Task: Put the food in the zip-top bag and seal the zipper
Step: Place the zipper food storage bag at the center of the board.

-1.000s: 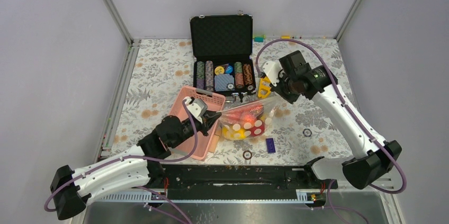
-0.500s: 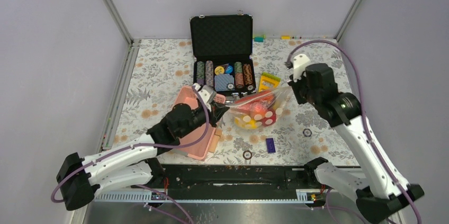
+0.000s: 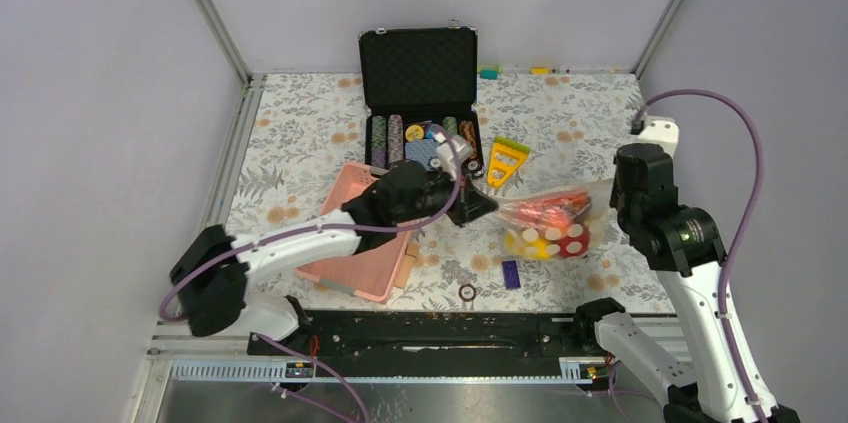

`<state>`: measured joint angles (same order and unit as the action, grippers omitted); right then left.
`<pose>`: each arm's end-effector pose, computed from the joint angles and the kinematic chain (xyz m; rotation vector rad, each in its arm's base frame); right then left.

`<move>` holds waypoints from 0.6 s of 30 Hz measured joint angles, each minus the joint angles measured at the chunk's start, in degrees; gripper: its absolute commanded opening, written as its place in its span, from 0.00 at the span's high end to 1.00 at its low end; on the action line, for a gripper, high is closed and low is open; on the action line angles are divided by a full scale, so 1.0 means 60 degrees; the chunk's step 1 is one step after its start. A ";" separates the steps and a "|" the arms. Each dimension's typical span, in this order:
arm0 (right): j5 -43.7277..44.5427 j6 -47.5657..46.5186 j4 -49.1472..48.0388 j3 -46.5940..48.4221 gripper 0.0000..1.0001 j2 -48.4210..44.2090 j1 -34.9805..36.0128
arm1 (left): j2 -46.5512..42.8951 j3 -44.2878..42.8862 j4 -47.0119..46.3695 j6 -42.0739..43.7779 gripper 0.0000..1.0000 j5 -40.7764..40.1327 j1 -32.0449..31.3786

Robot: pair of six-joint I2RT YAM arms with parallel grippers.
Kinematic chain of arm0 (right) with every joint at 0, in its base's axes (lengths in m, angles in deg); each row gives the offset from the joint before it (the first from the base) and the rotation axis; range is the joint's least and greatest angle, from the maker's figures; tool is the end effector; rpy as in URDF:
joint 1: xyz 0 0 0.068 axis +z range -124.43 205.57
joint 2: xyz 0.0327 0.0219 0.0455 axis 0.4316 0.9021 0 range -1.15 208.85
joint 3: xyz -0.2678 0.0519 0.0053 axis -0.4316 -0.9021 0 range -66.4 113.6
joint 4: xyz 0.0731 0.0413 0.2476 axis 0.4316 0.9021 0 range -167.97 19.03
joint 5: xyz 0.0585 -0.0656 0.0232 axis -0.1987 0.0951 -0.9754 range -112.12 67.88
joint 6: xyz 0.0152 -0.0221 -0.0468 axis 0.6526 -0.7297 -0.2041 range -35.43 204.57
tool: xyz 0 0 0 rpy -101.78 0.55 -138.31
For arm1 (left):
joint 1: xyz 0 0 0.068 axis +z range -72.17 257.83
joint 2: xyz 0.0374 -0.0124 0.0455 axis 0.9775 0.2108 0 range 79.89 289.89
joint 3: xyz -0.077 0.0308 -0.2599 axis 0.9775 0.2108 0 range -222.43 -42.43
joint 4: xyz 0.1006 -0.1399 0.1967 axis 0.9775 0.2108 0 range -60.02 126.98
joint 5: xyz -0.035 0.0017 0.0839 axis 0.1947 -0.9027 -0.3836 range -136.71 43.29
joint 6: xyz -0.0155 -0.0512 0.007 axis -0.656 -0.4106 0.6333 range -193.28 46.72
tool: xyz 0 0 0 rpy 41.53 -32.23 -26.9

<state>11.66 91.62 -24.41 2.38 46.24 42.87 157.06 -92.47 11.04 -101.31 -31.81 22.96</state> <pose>0.1350 0.0213 0.3978 0.1569 2.0428 -0.3644 0.1734 -0.2621 0.2972 0.6423 1.7762 -1.2604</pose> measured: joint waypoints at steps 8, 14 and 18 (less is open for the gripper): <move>0.0889 0.0342 -0.0120 -0.0718 1.00 0.0739 -0.1872 | 0.2339 -0.1971 0.1042 -0.0368 0.02 0.0229 -0.0397; 0.0583 0.0364 -0.1373 -0.0973 0.94 0.2484 -0.3242 | 0.2393 -0.2466 0.2353 -0.0186 0.01 -0.0721 -0.0372; 0.0342 0.0561 -0.1960 -0.0470 0.93 0.3952 -0.3945 | 0.1548 -0.2262 0.3177 0.0076 0.01 -0.1792 -0.0372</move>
<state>13.72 94.99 -36.16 -0.44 69.96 19.20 166.35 -106.04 30.10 -100.85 -42.57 20.73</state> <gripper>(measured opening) 0.070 0.985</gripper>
